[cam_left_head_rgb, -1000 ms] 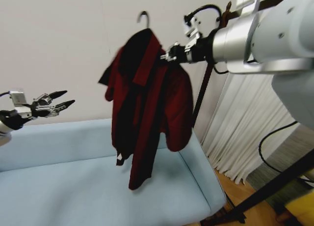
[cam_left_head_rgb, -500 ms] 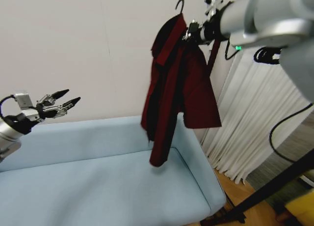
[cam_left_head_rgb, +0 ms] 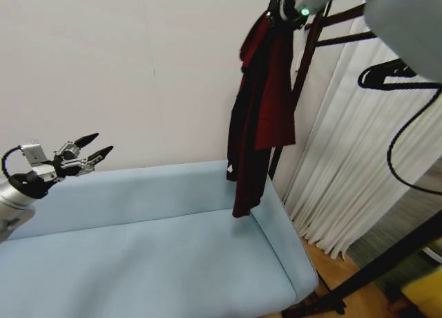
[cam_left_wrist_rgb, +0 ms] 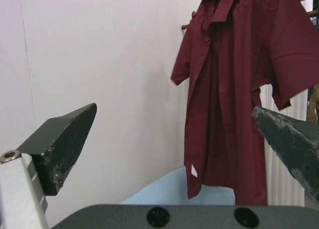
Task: Pick up the clothes from the sofa and hang them on the clothes hanger.
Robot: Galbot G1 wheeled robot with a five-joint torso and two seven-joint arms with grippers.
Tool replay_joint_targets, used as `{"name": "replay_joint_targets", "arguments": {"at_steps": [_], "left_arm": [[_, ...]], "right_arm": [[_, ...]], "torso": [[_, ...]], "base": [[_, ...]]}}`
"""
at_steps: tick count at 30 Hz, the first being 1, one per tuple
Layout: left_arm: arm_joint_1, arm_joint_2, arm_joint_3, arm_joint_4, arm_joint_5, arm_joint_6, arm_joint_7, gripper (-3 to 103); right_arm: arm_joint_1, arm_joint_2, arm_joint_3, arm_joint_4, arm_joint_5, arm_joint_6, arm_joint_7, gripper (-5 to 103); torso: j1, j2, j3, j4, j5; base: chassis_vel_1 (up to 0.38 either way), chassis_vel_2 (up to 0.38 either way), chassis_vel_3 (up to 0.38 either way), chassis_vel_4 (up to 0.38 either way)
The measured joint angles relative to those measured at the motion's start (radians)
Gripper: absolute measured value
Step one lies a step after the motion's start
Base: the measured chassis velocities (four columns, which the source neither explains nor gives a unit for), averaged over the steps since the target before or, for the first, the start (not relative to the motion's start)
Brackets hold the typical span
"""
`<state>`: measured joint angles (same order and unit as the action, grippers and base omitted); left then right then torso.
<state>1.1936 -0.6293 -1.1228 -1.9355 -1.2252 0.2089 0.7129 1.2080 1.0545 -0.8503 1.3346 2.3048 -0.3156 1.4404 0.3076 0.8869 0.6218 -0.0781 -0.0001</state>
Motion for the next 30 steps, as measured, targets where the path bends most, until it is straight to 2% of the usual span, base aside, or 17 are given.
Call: {"name": "replay_joint_targets", "arguments": {"at_steps": [2,4,11,13,17,30], "left_arm": [[-0.002,-0.001,0.004,0.0,0.0,-0.001,0.003,100],[-0.015,-0.011,0.013,-0.004,0.001,-0.001,0.004,100],[-0.023,-0.028,0.02,-0.015,-0.002,0.002,0.009,100],[-0.023,-0.04,0.019,-0.016,-0.001,0.002,0.014,100],[-0.019,-0.058,0.015,-0.017,-0.001,0.002,0.017,100],[-0.016,-0.09,-0.003,-0.022,0.024,0.01,0.015,100]], "right_arm": [[0.005,0.018,-0.011,-0.027,-0.012,0.018,0.021,2],[0.007,0.064,-0.026,-0.094,-0.047,0.071,0.074,2],[-0.021,0.151,-0.016,-0.272,-0.14,0.122,0.09,2],[-0.041,0.179,-0.002,-0.345,-0.195,0.118,0.088,2],[-0.07,0.191,0.007,-0.413,-0.247,0.095,0.075,2],[-0.151,0.155,0.052,-0.519,-0.352,0.008,-0.041,2]], "torso": [[0.0,0.0,0.0,0.0001,-0.0002],[0.0,0.0,0.0,0.0002,-0.0001],[0.0,0.0,0.0,0.0001,0.0001],[0.0,0.0,0.0,0.0003,0.0],[0.0,0.0,0.0,0.0003,0.0],[0.0,0.0,0.0,0.0001,0.0004]], "base": [[0.0,0.0,0.0,0.0],[0.0,0.0,0.0,0.0],[0.0,0.0,0.0,0.0],[0.0,0.0,0.0,0.0],[0.0,0.0,0.0,0.0],[0.0,0.0,0.0,0.0]]}}
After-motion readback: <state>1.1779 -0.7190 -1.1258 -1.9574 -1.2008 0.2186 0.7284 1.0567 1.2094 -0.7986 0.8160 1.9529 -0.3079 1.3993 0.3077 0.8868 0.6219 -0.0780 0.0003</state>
